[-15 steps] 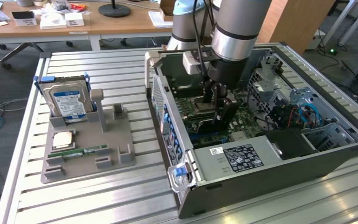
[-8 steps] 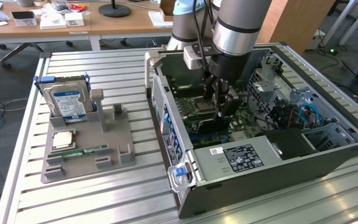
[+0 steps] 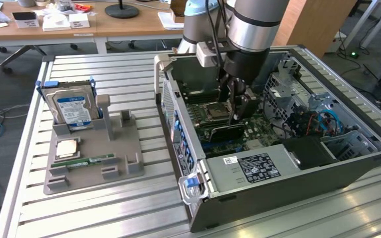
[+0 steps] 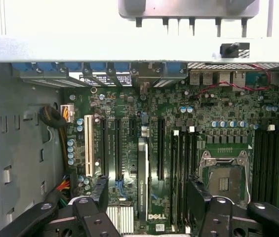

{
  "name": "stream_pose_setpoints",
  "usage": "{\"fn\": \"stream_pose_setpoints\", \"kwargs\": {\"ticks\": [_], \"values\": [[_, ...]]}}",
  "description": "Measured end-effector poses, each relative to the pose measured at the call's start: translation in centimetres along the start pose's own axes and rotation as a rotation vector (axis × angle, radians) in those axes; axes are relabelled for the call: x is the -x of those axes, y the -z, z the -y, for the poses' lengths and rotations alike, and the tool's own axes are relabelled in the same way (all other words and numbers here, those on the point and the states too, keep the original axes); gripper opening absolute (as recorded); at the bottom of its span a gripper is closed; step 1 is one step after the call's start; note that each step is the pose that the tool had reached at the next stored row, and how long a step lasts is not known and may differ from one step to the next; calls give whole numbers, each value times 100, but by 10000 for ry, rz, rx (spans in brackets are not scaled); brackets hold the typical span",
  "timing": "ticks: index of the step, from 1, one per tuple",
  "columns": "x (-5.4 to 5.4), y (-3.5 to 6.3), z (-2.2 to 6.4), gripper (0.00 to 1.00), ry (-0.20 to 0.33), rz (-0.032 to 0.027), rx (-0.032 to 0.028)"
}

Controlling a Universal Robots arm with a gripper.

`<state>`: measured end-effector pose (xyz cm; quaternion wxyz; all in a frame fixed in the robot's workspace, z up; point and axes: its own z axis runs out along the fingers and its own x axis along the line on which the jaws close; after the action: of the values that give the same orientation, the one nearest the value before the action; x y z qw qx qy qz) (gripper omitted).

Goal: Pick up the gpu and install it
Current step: 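Insert the gpu into the slot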

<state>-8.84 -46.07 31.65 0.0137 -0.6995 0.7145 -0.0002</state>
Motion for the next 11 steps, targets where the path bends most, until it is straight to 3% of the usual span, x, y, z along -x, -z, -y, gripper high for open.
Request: {"fn": "stream_pose_setpoints", "kwargs": {"ticks": [11], "values": [[3,158,3,75,-1,0,-7]]}}
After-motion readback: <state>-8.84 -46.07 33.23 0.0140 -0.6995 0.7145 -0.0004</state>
